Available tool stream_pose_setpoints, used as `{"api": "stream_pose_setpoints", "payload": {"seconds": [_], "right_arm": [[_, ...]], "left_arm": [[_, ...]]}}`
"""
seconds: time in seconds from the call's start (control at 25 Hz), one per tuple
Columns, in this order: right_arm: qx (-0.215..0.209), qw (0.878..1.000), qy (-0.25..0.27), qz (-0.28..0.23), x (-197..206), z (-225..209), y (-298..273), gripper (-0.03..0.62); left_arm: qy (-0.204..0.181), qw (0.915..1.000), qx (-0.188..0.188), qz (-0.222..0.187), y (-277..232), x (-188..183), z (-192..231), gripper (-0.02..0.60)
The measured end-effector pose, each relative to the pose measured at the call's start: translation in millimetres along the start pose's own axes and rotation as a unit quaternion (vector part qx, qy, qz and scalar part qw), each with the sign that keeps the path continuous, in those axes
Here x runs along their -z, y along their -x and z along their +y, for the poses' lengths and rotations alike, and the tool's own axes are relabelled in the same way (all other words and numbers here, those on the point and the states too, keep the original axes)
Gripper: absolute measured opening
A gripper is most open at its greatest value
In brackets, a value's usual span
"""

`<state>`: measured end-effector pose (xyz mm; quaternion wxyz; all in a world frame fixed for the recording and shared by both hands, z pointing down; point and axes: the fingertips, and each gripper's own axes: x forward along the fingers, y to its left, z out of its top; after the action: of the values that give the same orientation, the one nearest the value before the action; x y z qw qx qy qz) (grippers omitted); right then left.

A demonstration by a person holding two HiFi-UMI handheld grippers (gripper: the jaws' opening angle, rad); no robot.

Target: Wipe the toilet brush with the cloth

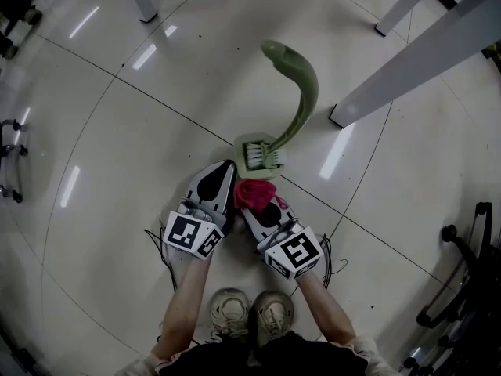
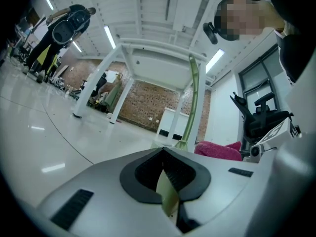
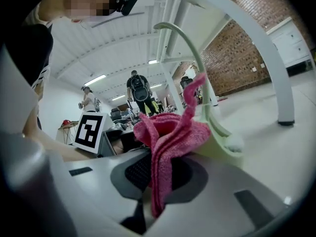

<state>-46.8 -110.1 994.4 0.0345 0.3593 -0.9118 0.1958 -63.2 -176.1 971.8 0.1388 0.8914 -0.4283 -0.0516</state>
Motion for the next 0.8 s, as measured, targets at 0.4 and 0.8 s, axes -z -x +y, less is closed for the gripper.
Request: {"api": "stream_pose_setpoints", "payload": {"seconds": [0.4,0.8], "right_arm": [[0.048,0.999,-0.025,-0.003,2.5,-27.7,34.5,0.032],[0.063,0.998,-0.029,0.000,3.0,-41.2,37.7,0.031]], "left_arm": [[-0.025,0.9900,0.139,0.002,10.7,-15.0,-17.7,0.355],[-0.121,0.9538,0.258,0.095,-24.8,4.8,-35.5,0.468]]}}
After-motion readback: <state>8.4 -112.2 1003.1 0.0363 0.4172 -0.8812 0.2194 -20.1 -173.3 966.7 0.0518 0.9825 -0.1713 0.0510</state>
